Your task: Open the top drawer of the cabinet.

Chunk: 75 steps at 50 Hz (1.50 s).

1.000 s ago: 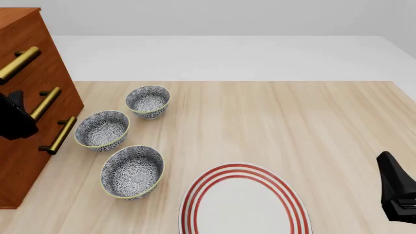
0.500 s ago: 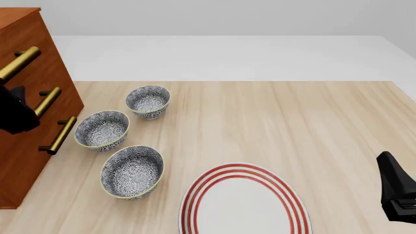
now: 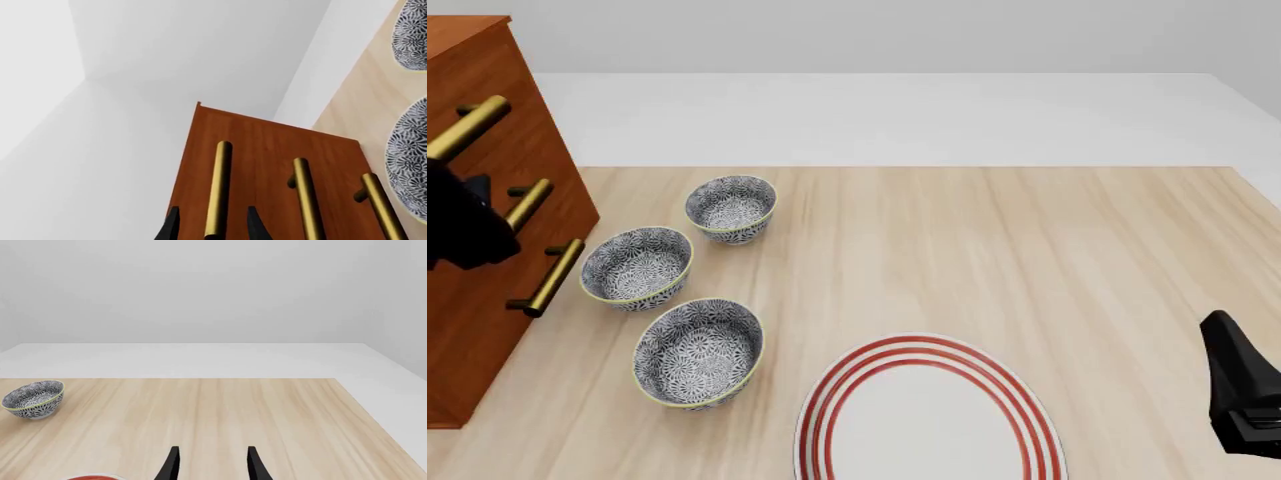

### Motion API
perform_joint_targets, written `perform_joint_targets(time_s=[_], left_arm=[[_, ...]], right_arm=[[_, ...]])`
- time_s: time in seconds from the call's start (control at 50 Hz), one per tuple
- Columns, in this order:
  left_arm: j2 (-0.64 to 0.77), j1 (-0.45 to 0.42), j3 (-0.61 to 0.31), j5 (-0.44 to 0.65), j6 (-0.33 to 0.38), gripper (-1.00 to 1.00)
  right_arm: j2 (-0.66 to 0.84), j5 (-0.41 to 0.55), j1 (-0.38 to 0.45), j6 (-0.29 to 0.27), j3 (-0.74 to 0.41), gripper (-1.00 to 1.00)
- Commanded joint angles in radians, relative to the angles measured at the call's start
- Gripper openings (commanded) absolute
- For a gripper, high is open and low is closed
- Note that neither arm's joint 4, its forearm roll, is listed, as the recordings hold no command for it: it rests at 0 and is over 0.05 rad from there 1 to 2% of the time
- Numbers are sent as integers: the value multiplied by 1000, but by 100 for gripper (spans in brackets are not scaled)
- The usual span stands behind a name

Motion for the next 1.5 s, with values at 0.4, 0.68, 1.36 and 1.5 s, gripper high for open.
perform_joint_targets(time_s=[0.4, 0.68, 1.36, 1.5], left_arm=[[16, -5, 3, -22, 31, -100], [19, -10, 5, -21, 50, -100], [-31, -69, 39, -1, 89, -100], [-34, -79, 53, -10, 95, -100]], right_arm=[[0, 0, 0, 0, 0, 100], [0, 0, 0, 0, 0, 100], [0, 0, 0, 0, 0, 100], [0, 0, 0, 0, 0, 100]])
